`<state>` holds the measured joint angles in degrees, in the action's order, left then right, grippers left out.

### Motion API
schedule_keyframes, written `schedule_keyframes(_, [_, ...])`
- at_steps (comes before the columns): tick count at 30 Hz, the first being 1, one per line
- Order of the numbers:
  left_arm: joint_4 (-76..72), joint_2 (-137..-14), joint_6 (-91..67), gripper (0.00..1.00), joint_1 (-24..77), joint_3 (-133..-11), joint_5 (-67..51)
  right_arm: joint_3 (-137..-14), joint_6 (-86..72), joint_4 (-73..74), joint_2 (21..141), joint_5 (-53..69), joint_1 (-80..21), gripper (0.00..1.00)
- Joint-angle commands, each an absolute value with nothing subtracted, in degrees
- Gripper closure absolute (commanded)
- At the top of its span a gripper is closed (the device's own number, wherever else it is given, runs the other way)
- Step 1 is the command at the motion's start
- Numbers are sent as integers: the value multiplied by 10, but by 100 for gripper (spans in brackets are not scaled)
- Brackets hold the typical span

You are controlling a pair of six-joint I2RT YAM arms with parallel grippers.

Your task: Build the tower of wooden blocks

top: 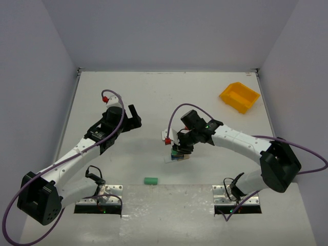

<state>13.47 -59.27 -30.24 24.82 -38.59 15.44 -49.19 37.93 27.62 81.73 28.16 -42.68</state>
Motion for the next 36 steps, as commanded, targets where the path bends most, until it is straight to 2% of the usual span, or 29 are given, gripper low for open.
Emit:
schedule_keyframes(1, [114, -592, -297, 0, 250, -407, 157, -507, 381, 272, 819, 290, -433, 67])
schedule_keyframes(21, [115, -597, -296, 0, 249, -407, 156, -505, 387, 277, 822, 276, -434, 64])
schedule_keyframes(31, [114, -597, -296, 0, 250, -406, 156, -507, 387, 279, 822, 281, -434, 52])
schedule_keyframes(35, [115, -595, -296, 0, 250, -407, 155, -510, 386, 279, 822, 278, -434, 41])
schedule_keyframes(36, [115, -594, -296, 0, 250, -406, 154, -512, 385, 279, 821, 277, -435, 35])
